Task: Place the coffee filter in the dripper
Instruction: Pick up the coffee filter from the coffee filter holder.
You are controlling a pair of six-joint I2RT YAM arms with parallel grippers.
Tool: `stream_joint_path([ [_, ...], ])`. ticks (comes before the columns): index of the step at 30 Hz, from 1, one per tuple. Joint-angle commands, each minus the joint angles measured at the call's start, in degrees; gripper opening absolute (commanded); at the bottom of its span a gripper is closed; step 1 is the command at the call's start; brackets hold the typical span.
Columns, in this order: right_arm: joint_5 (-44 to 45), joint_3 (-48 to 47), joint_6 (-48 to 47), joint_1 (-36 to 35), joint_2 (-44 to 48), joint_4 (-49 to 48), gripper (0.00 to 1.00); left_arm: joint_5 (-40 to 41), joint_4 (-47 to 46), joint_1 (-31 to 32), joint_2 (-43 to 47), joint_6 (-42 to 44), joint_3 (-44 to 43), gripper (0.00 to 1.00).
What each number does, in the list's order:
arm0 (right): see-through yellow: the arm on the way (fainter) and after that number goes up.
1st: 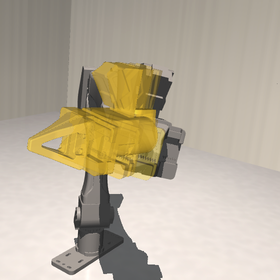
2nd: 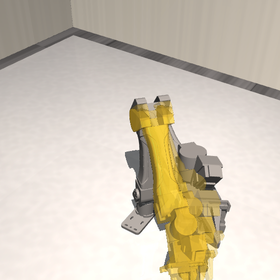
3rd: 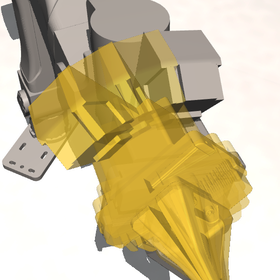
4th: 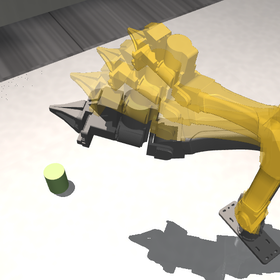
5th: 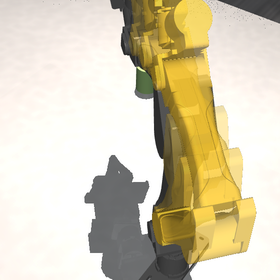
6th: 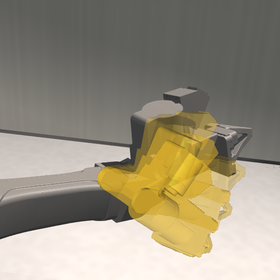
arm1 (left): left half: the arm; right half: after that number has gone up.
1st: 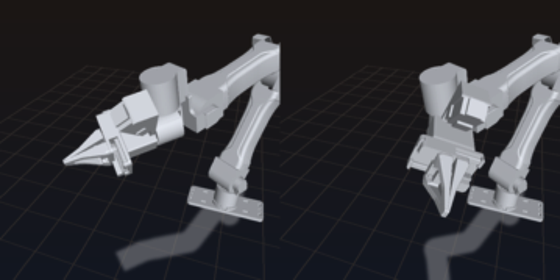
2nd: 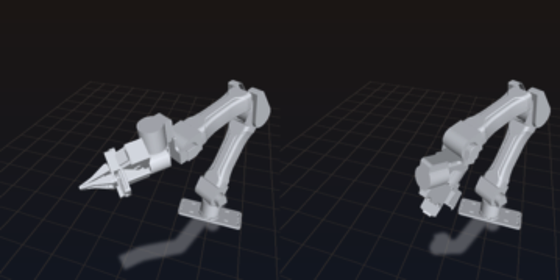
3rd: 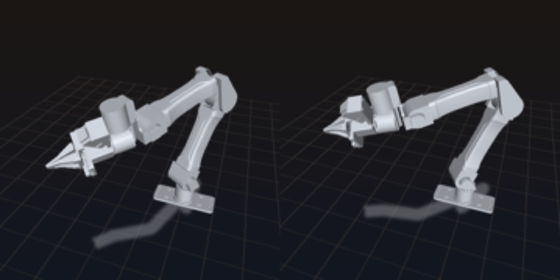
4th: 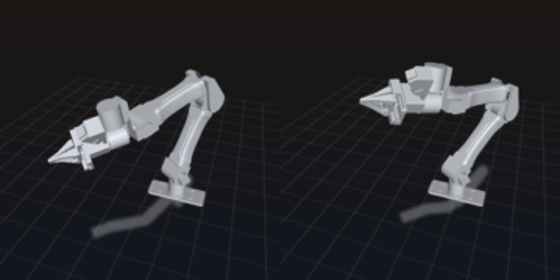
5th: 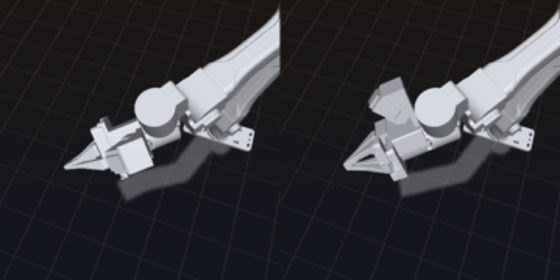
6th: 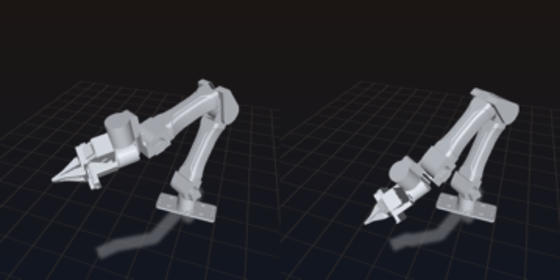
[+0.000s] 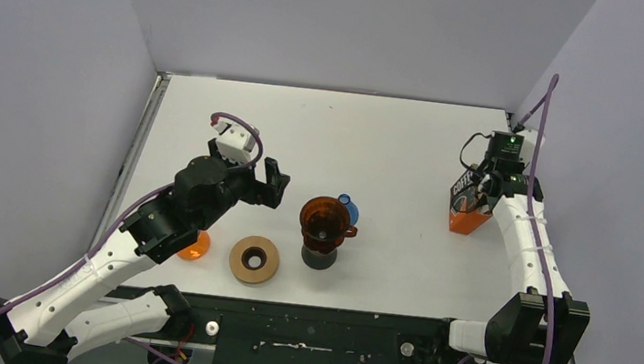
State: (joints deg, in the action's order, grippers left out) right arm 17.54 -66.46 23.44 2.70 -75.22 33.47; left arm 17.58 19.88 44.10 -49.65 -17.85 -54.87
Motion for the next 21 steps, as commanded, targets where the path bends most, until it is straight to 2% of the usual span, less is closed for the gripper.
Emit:
stream_joint_path([
  [1, 1.23, 0.81, 0.73, 0.47, 1.84, -2.31, 0.28, 0.15, -2.69, -0.06, 1.22, -0.3, -0.18, 0.88],
  [21, 4.58, -1.65, 0.99, 0.48, 2.47, -1.42, 0.3, 0.43, -2.61, 0.11, 1.25, -0.26, -0.17, 0.88],
])
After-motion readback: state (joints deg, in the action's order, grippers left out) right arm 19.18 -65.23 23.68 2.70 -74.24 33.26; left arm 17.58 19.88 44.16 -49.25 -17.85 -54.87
